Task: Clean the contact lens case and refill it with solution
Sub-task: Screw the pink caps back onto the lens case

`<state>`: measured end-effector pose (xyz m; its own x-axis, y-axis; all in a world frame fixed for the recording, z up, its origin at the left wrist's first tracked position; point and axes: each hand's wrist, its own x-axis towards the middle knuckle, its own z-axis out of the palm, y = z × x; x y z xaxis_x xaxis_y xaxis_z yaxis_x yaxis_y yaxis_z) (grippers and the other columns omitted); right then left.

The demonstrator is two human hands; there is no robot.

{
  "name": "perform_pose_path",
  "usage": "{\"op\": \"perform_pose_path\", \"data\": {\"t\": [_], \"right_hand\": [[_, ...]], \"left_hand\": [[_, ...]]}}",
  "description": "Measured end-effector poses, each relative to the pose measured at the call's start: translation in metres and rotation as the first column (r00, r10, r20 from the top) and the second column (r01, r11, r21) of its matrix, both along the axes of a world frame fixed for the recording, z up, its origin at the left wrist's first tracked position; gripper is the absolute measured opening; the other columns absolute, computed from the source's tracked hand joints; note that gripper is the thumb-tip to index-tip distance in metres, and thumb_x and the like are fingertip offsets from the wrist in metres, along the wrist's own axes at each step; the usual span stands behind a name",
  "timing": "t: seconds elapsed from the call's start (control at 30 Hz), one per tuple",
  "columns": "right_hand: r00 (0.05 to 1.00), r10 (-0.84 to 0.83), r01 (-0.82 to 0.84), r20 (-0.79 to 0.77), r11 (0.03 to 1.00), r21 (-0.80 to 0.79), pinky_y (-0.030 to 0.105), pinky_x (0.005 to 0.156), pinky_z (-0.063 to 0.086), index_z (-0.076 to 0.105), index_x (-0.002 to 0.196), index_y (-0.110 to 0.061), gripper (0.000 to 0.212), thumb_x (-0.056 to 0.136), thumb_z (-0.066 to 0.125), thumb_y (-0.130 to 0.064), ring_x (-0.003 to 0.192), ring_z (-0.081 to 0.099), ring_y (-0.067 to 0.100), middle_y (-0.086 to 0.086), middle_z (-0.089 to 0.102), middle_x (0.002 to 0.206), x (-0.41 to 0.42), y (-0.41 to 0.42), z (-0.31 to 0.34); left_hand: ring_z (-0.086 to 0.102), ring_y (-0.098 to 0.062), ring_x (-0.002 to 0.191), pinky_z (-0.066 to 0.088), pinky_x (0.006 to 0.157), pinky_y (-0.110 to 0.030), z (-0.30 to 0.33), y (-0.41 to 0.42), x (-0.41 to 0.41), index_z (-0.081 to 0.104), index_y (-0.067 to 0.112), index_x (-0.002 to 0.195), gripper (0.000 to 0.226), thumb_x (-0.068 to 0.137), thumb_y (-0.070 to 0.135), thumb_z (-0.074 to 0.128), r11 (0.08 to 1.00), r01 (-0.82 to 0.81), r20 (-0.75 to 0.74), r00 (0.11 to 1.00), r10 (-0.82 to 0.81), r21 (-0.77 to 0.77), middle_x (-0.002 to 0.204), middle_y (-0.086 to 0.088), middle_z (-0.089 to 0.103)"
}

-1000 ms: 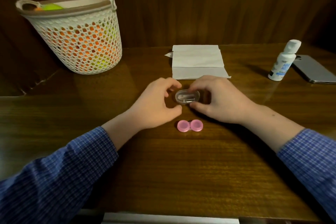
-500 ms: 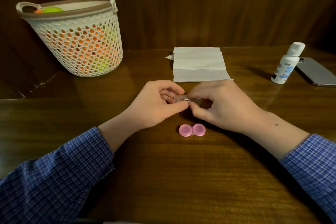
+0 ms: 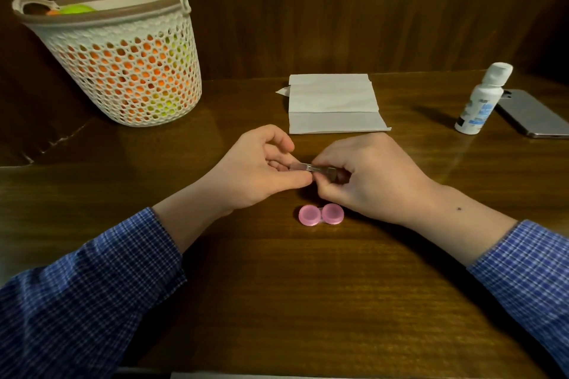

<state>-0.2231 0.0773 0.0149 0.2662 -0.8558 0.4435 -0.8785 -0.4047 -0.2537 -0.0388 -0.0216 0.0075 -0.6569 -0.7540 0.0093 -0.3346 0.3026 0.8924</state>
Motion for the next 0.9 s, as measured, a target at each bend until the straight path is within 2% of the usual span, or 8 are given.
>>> {"op": "perform_pose_path", "data": {"t": [0.17, 0.33, 0.43, 0.5, 0.6, 0.67, 0.83, 0.9], "right_hand": [[0.998, 0.002, -0.003, 0.056, 1.000, 0.006, 0.032, 0.069, 0.060, 0.082, 0.103, -0.020, 0.027, 0.092, 0.064, -0.036, 0.079, 0.070, 0.009, -0.005, 0.079, 0.091, -0.004, 0.000, 0.000], [0.974, -0.071, 0.058, 0.214, 0.996, 0.065, 0.015, 0.072, 0.057, 0.079, 0.112, -0.025, 0.026, 0.095, 0.063, -0.037, 0.087, 0.069, -0.001, -0.016, 0.077, 0.099, -0.017, -0.003, -0.003], [0.885, -0.194, 0.148, 0.423, 0.979, 0.139, 0.008, 0.063, 0.050, 0.080, 0.103, -0.027, 0.018, 0.098, 0.063, -0.032, 0.074, 0.066, -0.004, -0.025, 0.072, 0.077, -0.021, -0.007, -0.010], [0.821, -0.258, 0.187, 0.509, 0.964, 0.188, 0.010, 0.057, 0.048, 0.080, 0.089, -0.027, 0.020, 0.099, 0.063, -0.031, 0.062, 0.064, 0.001, -0.019, 0.070, 0.066, -0.022, -0.012, -0.012], [0.706, -0.358, 0.222, 0.611, 0.931, 0.290, 0.021, 0.058, 0.051, 0.080, 0.077, -0.027, 0.028, 0.099, 0.063, -0.033, 0.054, 0.060, 0.006, -0.004, 0.074, 0.067, -0.022, -0.017, -0.012], [0.649, -0.402, 0.224, 0.646, 0.912, 0.343, 0.026, 0.059, 0.053, 0.080, 0.076, -0.026, 0.029, 0.099, 0.064, -0.031, 0.053, 0.060, 0.005, -0.004, 0.076, 0.072, -0.021, -0.019, -0.012], [0.703, -0.386, 0.265, 0.598, 0.922, 0.283, 0.018, 0.058, 0.056, 0.076, 0.091, -0.028, 0.011, 0.097, 0.068, -0.029, 0.061, 0.068, 0.006, -0.009, 0.076, 0.083, -0.016, -0.014, -0.008], [0.746, -0.343, 0.282, 0.571, 0.939, 0.196, 0.020, 0.060, 0.057, 0.072, 0.103, -0.028, 0.009, 0.094, 0.072, -0.029, 0.067, 0.070, 0.010, -0.011, 0.073, 0.093, -0.016, -0.005, -0.003]], "left_hand": [[0.078, -0.014, 0.086, 0.061, 0.073, -0.024, 0.001, -0.002, 0.001, 0.055, 0.020, 0.115, 0.052, 0.076, 0.013, 0.089, 1.000, 0.014, 0.012, 1.000, -0.015, 0.025, 0.096, 0.000, 0.081], [0.076, -0.007, 0.089, 0.058, 0.072, -0.020, 0.002, -0.006, 0.003, 0.055, 0.024, 0.121, 0.060, 0.074, 0.012, 0.090, 0.998, 0.053, 0.053, 0.997, -0.054, 0.015, 0.102, 0.005, 0.080], [0.073, -0.008, 0.102, 0.058, 0.088, -0.029, 0.001, -0.006, 0.004, 0.052, 0.024, 0.126, 0.064, 0.075, 0.014, 0.090, 0.994, 0.101, 0.085, 0.992, -0.098, -0.029, 0.106, 0.010, 0.080], [0.072, -0.008, 0.106, 0.055, 0.094, -0.033, 0.001, -0.006, 0.005, 0.051, 0.025, 0.128, 0.065, 0.076, 0.015, 0.089, 0.991, 0.125, 0.101, 0.988, -0.120, -0.049, 0.107, 0.012, 0.079], [0.071, -0.006, 0.107, 0.053, 0.094, -0.033, -0.001, -0.007, 0.006, 0.050, 0.026, 0.130, 0.066, 0.077, 0.015, 0.089, 0.990, 0.128, 0.099, 0.988, -0.122, -0.058, 0.108, 0.014, 0.079], [0.071, -0.005, 0.107, 0.052, 0.092, -0.031, -0.002, -0.008, 0.006, 0.050, 0.027, 0.130, 0.066, 0.077, 0.014, 0.089, 0.990, 0.123, 0.100, 0.988, -0.117, -0.064, 0.108, 0.015, 0.079], [0.071, -0.001, 0.105, 0.054, 0.090, -0.028, -0.005, -0.010, 0.005, 0.050, 0.031, 0.128, 0.068, 0.075, 0.016, 0.090, 0.991, 0.088, 0.113, 0.991, -0.077, -0.098, 0.106, 0.018, 0.079], [0.070, 0.002, 0.105, 0.052, 0.088, -0.020, -0.005, -0.010, 0.006, 0.050, 0.032, 0.129, 0.071, 0.074, 0.019, 0.092, 0.988, 0.066, 0.118, 0.992, -0.050, -0.140, 0.105, 0.022, 0.077]]}}
